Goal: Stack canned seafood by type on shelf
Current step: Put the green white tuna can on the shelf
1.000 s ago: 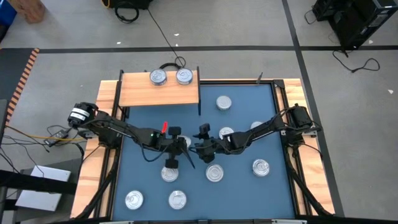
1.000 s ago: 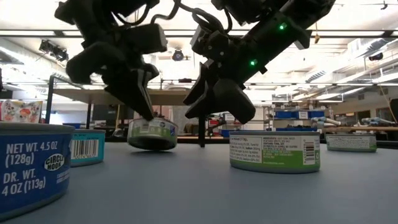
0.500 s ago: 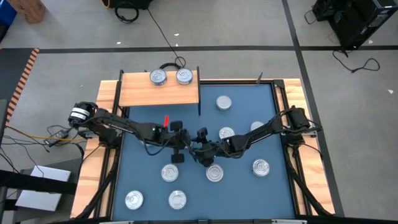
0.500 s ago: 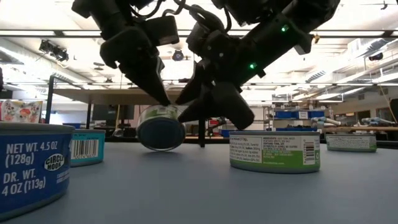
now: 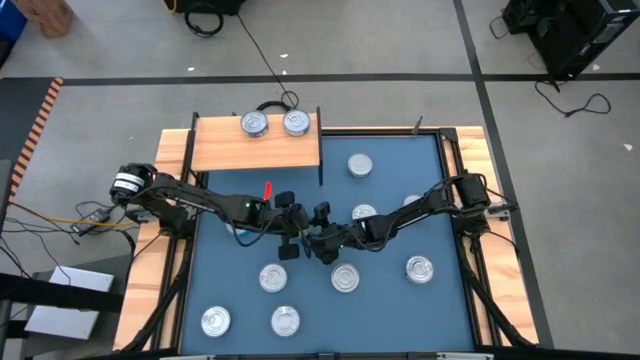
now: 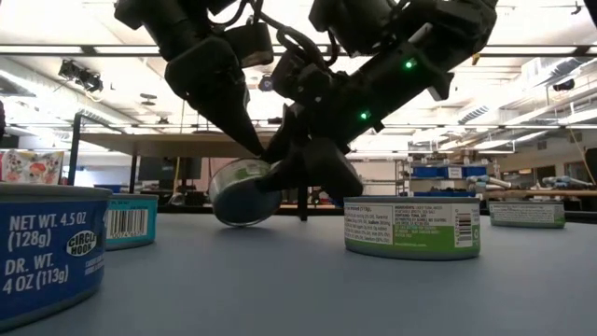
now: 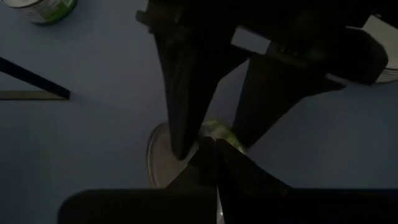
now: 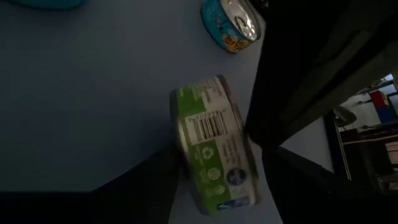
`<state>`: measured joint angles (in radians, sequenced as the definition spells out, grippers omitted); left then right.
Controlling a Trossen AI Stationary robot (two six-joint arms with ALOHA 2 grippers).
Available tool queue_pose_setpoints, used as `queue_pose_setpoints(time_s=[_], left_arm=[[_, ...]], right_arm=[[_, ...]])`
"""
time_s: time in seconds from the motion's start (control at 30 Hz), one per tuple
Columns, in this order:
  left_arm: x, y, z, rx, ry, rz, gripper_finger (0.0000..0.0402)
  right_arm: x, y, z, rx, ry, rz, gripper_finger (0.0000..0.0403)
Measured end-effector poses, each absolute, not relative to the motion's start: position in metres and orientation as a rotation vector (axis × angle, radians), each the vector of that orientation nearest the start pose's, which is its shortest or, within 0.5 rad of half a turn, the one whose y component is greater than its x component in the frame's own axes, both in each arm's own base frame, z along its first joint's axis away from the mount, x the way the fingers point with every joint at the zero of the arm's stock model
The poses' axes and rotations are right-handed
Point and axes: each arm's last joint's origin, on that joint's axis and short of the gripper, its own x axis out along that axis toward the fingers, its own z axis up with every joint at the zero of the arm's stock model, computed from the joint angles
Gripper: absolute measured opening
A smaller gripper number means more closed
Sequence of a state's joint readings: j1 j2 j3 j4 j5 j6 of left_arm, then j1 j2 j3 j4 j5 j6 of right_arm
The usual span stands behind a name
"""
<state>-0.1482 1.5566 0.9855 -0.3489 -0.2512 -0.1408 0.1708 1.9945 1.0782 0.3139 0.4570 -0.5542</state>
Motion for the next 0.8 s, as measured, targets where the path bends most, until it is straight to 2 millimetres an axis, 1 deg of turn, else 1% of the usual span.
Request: queue_pose_setpoints(time_s=[0.13, 0.33, 0.4, 0.5, 0.57, 0.7, 0.8], left_arm=[[0.311, -0.039, 0.209, 0.048, 0.891, 0.157, 0.0], [0.312, -0.041, 0.21, 0.034, 0.878, 0.13, 0.0001], [0.311, -0.043, 0.21, 0.039, 0.887, 0.122, 0.0007], [0.307, -0.049, 0.208, 0.087, 0.926, 0.088, 0.0028], [0.304, -0.053, 0.206, 0.139, 0.947, 0.096, 0.0049], [0.296, -0.062, 0.204, 0.272, 0.991, 0.15, 0.0097], [0.291, -0.064, 0.202, 0.359, 1.025, 0.203, 0.013]], right_arm=[[0.4, 0.049, 0.133, -0.704, 0.642, -0.09, 0.0207], [0.401, 0.042, 0.132, -0.681, 0.639, -0.069, 0.0143], [0.402, 0.04, 0.132, -0.676, 0.639, -0.074, 0.0125], [0.402, 0.039, 0.133, -0.669, 0.633, -0.081, 0.0113], [0.402, 0.038, 0.133, -0.67, 0.636, -0.082, 0.0108], [0.402, 0.038, 0.133, -0.669, 0.636, -0.083, 0.0094], [0.402, 0.038, 0.133, -0.67, 0.637, -0.088, 0.0085]])
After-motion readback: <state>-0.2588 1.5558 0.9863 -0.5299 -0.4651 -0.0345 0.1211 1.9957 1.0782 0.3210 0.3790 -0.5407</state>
